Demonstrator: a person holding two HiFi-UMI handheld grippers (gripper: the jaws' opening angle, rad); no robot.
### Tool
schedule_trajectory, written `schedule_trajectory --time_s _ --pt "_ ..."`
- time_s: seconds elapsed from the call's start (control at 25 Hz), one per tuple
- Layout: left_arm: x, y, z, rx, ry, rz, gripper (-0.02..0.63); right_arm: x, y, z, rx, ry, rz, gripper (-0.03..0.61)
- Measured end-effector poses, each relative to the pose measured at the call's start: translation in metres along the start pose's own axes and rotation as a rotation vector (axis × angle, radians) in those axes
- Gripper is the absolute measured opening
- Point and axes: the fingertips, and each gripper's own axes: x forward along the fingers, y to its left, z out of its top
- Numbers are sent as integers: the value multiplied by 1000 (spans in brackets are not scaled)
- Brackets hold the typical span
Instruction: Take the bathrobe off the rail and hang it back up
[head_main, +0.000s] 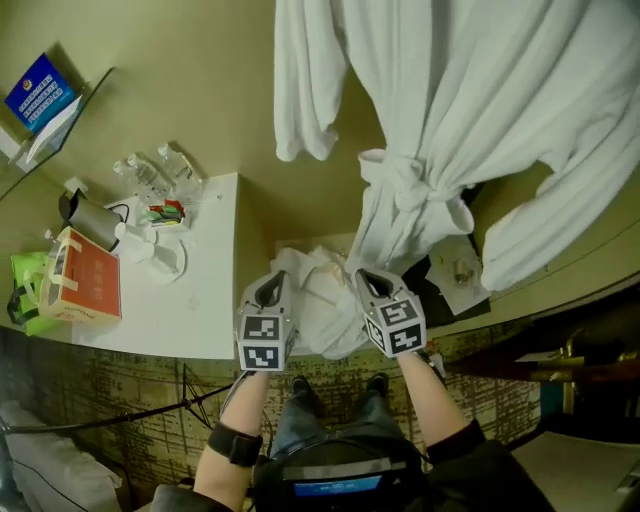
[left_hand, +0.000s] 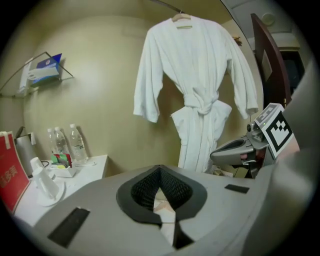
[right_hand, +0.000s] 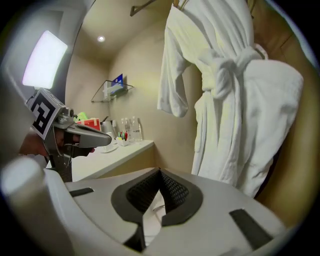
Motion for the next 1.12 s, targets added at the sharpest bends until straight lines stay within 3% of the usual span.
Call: schedule_trajectory --time_s 0.6,1.12 --pt "-64 29 38 -12 -129 53 0 -57 7 72 -74 -108 -14 25" --pt "-67 22 27 -18 -134 42 0 -57 5 60 -72 -101 -34 25"
